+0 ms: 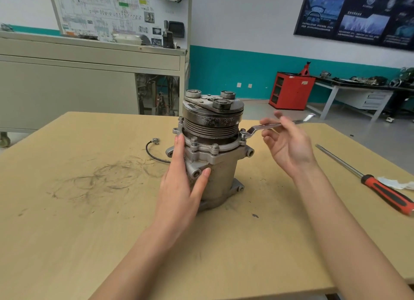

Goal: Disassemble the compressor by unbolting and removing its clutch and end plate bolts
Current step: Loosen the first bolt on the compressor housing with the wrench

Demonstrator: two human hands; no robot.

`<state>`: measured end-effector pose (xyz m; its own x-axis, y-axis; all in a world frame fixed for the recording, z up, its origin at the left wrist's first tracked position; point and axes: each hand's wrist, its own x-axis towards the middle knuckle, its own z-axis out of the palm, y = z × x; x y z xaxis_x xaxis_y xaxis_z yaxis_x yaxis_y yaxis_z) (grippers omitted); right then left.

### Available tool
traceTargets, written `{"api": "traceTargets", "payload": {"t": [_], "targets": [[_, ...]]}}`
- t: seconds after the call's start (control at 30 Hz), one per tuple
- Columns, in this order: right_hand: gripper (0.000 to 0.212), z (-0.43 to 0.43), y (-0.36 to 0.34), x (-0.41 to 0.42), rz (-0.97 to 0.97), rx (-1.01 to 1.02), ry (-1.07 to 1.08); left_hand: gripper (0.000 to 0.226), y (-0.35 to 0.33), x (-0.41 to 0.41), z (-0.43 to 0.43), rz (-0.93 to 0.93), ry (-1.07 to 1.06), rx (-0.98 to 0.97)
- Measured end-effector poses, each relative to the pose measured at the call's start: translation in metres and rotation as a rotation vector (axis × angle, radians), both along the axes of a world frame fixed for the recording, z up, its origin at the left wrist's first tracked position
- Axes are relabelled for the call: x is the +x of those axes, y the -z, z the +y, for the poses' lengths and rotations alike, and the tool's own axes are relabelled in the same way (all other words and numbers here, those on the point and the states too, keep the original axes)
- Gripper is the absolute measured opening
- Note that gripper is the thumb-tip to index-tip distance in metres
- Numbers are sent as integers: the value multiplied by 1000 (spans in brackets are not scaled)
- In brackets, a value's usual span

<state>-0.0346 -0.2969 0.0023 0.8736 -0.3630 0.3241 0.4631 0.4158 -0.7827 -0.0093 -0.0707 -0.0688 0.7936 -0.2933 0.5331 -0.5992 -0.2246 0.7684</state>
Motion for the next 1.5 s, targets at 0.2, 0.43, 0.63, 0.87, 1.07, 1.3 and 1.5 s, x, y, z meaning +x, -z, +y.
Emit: {"api": "traceTargets", "payload": {"t": [0.2, 0.43, 0.63, 0.87, 1.07, 1.3, 1.5], "targets": [[27, -14, -4, 33, 146, 42, -253, 74, 0, 1, 1, 19, 2, -1], [39, 6, -22, -12, -73, -446, 403, 73, 0, 1, 1, 9, 2, -4], [30, 35, -11, -44, -320, -994, 646, 75, -1, 0, 1, 7, 7, -4], [37, 40, 5, -50, -457, -1267, 706, 76, 0, 2, 0, -2, 8, -8], [22, 39, 12, -50, -361, -963, 562, 75, 0, 1, 1, 4, 5, -14], [21, 10, -4, -9, -48, -142, 126, 74, 0, 0, 0, 10, 1, -3], [19, 11, -17, 41, 84, 23, -9, 72, -1, -1, 0, 12, -17, 9]]}}
